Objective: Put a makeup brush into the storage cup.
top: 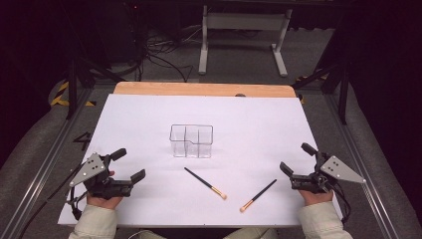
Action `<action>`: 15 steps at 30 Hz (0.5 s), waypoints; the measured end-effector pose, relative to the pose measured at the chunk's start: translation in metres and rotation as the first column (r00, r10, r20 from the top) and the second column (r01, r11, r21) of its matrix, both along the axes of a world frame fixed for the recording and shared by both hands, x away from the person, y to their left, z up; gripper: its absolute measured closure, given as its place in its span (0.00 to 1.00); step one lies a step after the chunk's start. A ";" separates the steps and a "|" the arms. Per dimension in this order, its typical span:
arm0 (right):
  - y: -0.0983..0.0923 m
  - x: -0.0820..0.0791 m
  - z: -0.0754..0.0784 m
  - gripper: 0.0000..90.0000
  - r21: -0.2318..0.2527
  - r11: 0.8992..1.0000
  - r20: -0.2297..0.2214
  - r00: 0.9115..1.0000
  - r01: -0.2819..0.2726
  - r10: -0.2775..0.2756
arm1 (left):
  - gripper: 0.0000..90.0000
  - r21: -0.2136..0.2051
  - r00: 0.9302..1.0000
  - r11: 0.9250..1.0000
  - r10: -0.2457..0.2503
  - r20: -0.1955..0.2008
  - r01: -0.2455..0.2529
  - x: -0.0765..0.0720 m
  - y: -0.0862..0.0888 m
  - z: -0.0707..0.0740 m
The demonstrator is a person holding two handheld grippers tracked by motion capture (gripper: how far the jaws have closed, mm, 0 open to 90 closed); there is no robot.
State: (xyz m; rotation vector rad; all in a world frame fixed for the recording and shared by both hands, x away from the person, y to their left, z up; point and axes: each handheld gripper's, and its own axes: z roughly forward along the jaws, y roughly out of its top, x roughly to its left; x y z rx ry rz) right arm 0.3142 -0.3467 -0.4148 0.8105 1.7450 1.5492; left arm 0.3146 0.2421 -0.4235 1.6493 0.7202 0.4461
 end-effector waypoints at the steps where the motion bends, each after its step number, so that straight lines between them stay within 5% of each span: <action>1: 0.000 0.000 0.000 0.01 0.004 1.000 -0.001 1.000 0.000 0.000 | 0.01 0.003 1.000 1.000 0.000 0.009 0.000 -0.001 -0.001 0.000; 8: 0.000 0.000 0.000 0.01 0.001 1.000 0.007 1.000 -0.001 0.001 | 0.01 -0.061 0.999 0.998 0.020 0.025 -0.019 -0.004 0.005 -0.001; 15: 0.002 0.002 -0.001 0.01 0.001 1.000 -0.004 1.000 -0.006 0.006 | 0.00 -0.057 0.999 0.998 0.014 0.036 -0.012 -0.008 0.006 -0.003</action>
